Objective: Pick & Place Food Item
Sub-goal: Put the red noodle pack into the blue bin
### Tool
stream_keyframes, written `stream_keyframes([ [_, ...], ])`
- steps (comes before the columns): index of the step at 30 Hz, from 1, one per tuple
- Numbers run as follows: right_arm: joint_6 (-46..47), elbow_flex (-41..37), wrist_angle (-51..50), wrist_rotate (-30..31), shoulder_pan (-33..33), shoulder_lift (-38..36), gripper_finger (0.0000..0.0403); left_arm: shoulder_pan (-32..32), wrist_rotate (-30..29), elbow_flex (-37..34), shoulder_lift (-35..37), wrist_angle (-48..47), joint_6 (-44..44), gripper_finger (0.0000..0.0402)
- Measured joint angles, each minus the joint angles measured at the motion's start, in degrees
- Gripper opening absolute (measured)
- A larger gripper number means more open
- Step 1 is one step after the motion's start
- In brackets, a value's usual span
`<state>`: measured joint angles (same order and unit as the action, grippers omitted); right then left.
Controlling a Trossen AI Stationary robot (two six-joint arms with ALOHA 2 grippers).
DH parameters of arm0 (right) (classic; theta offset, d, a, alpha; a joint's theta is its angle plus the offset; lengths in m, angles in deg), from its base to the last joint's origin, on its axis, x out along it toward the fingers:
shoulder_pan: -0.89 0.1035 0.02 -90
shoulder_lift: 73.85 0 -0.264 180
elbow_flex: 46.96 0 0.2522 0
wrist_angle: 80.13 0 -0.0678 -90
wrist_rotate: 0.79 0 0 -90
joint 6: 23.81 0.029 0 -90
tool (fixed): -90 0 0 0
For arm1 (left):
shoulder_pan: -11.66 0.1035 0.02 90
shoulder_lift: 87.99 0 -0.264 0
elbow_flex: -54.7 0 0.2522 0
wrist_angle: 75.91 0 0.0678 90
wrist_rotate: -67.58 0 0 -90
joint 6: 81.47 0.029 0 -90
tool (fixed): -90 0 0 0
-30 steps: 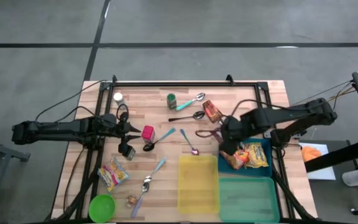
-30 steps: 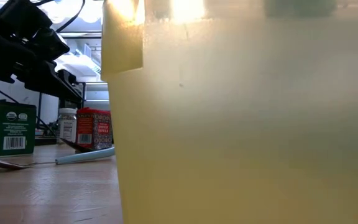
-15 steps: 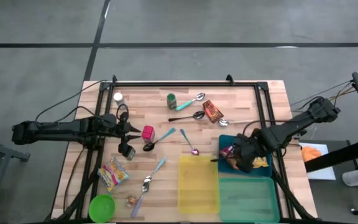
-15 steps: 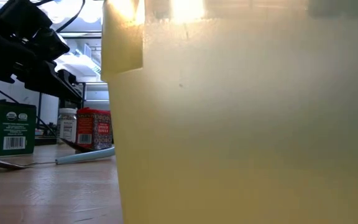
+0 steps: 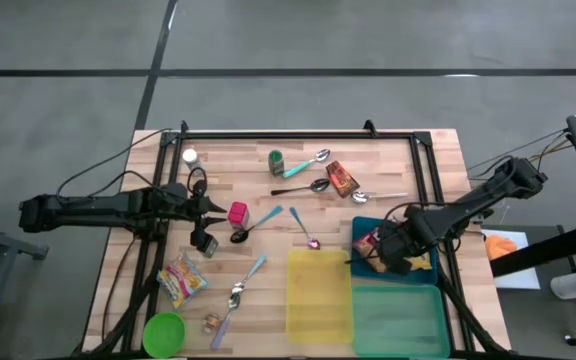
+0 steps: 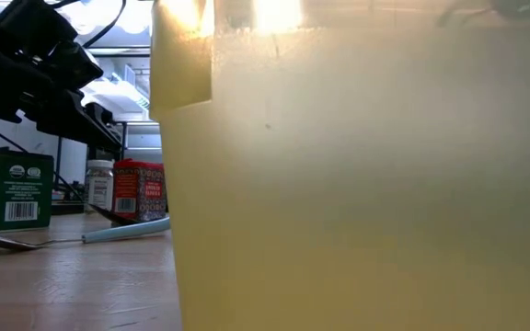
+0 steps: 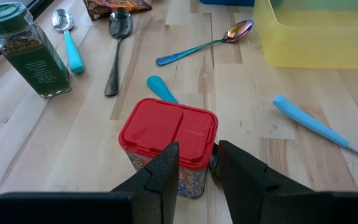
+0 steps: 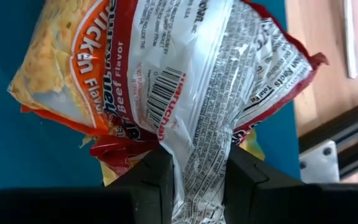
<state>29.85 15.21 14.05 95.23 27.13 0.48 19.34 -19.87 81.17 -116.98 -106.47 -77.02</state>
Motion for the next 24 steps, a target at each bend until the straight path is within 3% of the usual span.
stream_keyframes([
  [10,5.08,-0.81,1.2,2.27,-0.07,-0.27,0.0096,-0.02,0.0,0.0,0.0,0.0,-0.02,0.0115],
  [24,9.68,-0.85,3.61,5.1,-0.39,-2.42,0.0235,-0.01,-0.01,0.0,-0.01,0.0,-0.04,0.0115],
])
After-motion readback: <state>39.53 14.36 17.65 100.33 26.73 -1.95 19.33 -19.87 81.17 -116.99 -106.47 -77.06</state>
